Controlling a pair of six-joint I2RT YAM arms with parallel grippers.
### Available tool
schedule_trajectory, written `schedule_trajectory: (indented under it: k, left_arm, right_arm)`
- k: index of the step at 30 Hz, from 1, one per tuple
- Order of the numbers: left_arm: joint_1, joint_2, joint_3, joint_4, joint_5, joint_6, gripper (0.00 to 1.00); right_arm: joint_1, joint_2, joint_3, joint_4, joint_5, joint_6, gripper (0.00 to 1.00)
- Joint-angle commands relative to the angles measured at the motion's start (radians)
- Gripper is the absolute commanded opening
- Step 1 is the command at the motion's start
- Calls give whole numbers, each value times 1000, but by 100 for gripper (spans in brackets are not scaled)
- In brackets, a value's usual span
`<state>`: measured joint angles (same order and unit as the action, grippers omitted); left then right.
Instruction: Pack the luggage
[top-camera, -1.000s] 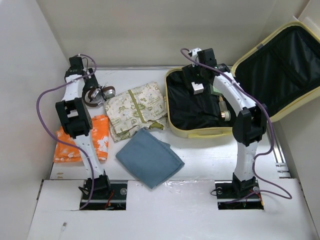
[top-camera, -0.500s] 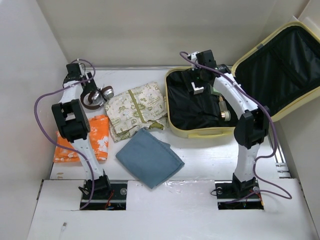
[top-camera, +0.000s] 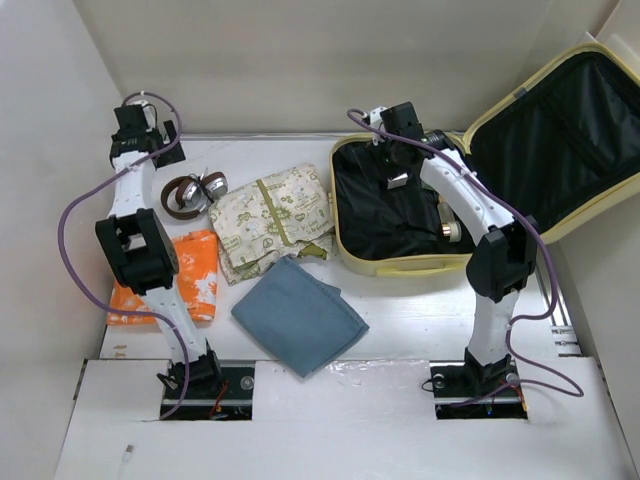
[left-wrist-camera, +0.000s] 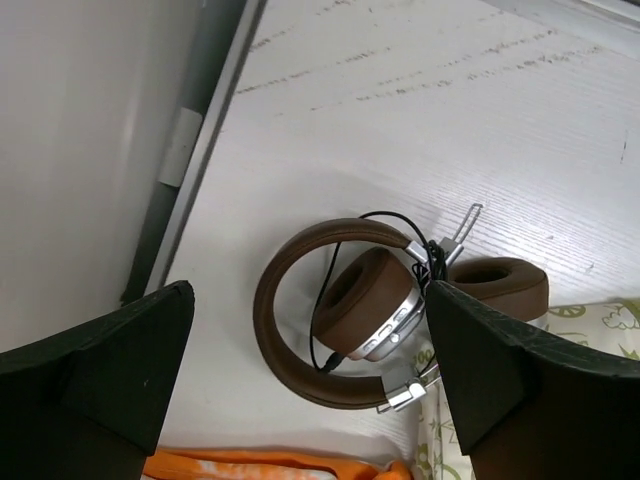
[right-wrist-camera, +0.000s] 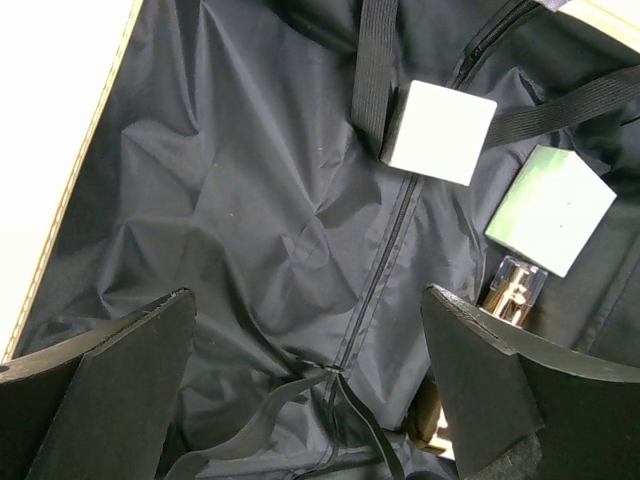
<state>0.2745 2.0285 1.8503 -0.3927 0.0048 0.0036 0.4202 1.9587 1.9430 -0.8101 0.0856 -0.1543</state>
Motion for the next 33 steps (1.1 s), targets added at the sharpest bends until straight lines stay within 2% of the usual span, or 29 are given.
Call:
schedule_trajectory:
  k: [1, 4, 8, 13, 17, 22, 25, 29, 33]
  left_arm:
    - [64, -38, -6, -15, -20, 4, 97]
    - [109, 27, -5, -55, 76, -5, 90]
    - [109, 78, 4, -104, 164, 49, 84]
    - [109, 99, -31, -81, 178, 61, 74]
    - [109, 142, -31, -81, 201, 61, 70]
    - [109, 191, -40, -60, 155, 61, 58]
    - [109, 228, -40, -49, 132, 61, 57]
    - [109, 249, -30, -49, 132, 70, 45]
    - [109, 259, -30, -60, 165, 79, 18]
  right_arm:
    - [5, -37, 27, -9, 20, -27, 97]
    - [5, -37, 27, -18, 20, -36, 97]
    - [5, -37, 17, -18, 20, -45, 97]
    - [14, -6, 40, -29, 2, -45, 97]
    - [25, 3, 51, -40, 29, -45, 96]
    - [25, 3, 62, -49, 40, -45, 96]
    - [25, 3, 71, -58, 49, -45, 96]
    - [25, 3, 71, -58, 49, -45, 96]
    - [25, -15, 47, -58, 59, -45, 96]
